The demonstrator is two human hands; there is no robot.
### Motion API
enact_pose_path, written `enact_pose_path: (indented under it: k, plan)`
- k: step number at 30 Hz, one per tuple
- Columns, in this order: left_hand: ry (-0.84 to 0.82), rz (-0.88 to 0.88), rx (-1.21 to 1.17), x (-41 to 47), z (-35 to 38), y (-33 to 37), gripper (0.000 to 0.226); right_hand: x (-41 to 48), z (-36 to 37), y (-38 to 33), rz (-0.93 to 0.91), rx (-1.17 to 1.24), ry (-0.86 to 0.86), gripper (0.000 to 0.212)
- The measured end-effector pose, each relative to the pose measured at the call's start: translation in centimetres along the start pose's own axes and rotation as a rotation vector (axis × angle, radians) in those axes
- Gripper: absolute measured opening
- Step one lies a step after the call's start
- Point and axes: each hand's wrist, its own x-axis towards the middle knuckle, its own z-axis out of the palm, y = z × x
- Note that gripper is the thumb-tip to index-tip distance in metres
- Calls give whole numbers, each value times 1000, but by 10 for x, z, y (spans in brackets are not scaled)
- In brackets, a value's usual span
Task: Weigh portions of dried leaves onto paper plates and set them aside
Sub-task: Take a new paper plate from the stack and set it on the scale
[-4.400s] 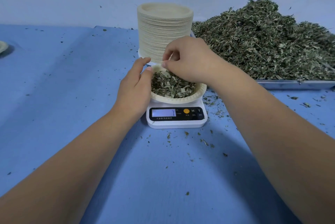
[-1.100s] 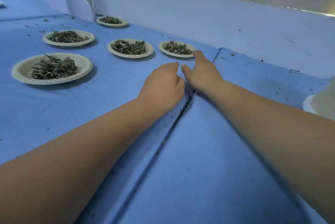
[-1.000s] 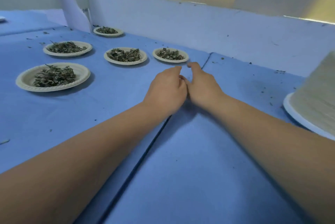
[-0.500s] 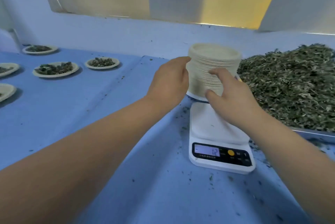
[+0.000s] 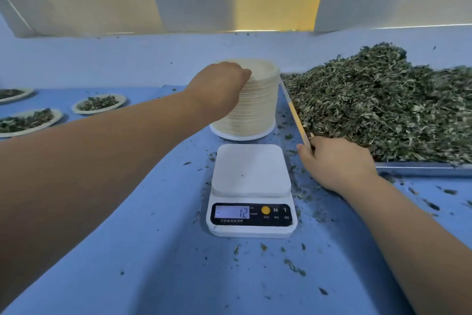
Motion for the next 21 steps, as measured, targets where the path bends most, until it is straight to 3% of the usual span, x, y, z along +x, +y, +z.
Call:
enact_pose_path:
  k: [6, 15, 21]
  plan:
    - [-26, 127, 145, 1, -7, -2, 26, -3, 2, 0, -6, -1, 46, 48]
    - [-65, 234, 263, 4, -17, -5, 53, -1, 8, 2, -17, 14, 89, 46]
    - [19, 330, 368, 3, -14, 0, 77, -1, 8, 1, -20, 17, 94, 46]
